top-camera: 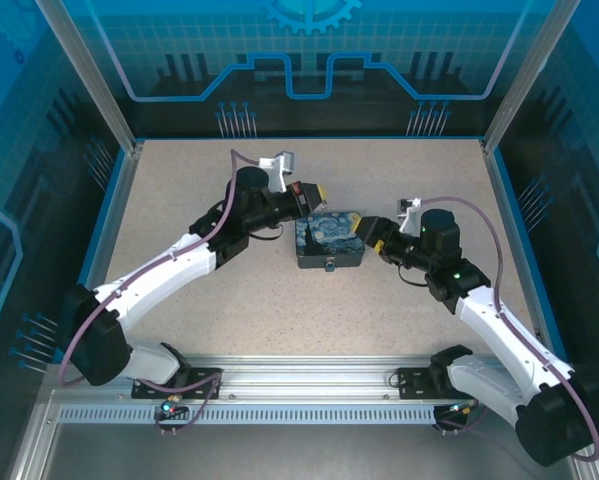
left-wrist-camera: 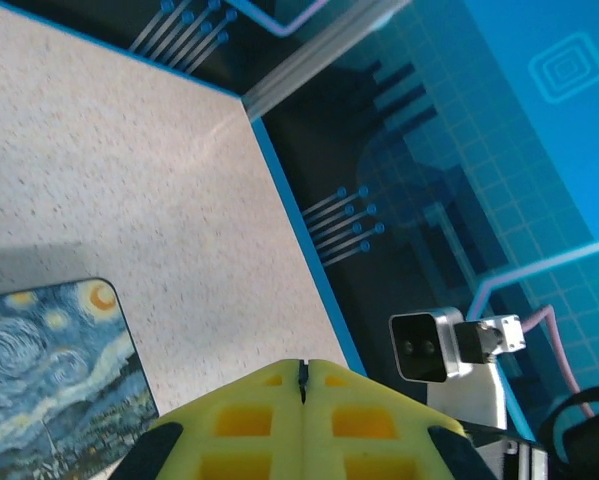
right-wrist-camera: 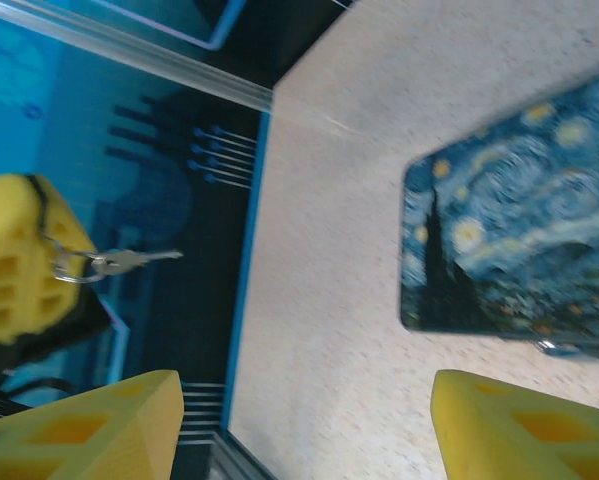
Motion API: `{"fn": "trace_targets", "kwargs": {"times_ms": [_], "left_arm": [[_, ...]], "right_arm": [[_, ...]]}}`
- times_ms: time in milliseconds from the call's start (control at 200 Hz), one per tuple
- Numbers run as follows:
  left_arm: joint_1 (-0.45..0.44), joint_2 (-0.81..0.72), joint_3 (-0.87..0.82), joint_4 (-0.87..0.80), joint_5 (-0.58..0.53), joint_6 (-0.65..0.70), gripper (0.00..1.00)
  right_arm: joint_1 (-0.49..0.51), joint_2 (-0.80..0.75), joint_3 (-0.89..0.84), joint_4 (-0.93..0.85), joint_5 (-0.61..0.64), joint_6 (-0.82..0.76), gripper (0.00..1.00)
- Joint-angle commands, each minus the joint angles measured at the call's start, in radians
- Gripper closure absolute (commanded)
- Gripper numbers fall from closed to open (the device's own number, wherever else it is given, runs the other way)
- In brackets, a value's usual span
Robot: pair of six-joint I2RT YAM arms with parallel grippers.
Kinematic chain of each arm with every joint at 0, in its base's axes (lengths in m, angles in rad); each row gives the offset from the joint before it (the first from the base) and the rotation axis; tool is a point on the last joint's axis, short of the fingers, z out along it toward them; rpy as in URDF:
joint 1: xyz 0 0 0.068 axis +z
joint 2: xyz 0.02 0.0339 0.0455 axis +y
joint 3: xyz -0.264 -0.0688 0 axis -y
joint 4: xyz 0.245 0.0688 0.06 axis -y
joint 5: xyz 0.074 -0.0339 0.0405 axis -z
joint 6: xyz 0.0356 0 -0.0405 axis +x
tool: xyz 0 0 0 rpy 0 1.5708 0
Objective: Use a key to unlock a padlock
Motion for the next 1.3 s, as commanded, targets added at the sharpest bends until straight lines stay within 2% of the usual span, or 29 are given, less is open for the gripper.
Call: {"fn": "trace_targets", "kwargs": {"times_ms": [0, 170, 470, 700, 890, 1296], "left_arm": [[0.008, -0.041, -0.080, 0.156, -0.114, -0.001, 1.00], [0.006, -0.074, -0.208, 0.368, -0.217, -0.106, 1.00], [0.005, -0.102, -0.289, 0.450, -0.313, -0.263, 1.00], [0.005, -0.112, -0.336, 0.507, -0.347, -0.351, 1.00], [0.003, -0.115, -0.337, 0.526, -0.358, -0.363, 1.00], [0.004, -0.112, -0.332, 0.529, -0.375, -0.359, 1.00]], "right_arm": [[0.007, -0.004, -0.012, 0.230, 0.040, 0.110, 0.33], [0.059, 0.021, -0.011, 0.373, 0.144, 0.154, 0.33], [0.179, 0.230, 0.099, 0.527, 0.224, 0.160, 0.36], [0.222, 0.379, 0.184, 0.617, 0.234, 0.191, 0.40], [0.256, 0.456, 0.210, 0.647, 0.214, 0.202, 0.45], [0.283, 0.493, 0.222, 0.655, 0.209, 0.215, 0.57]]}}
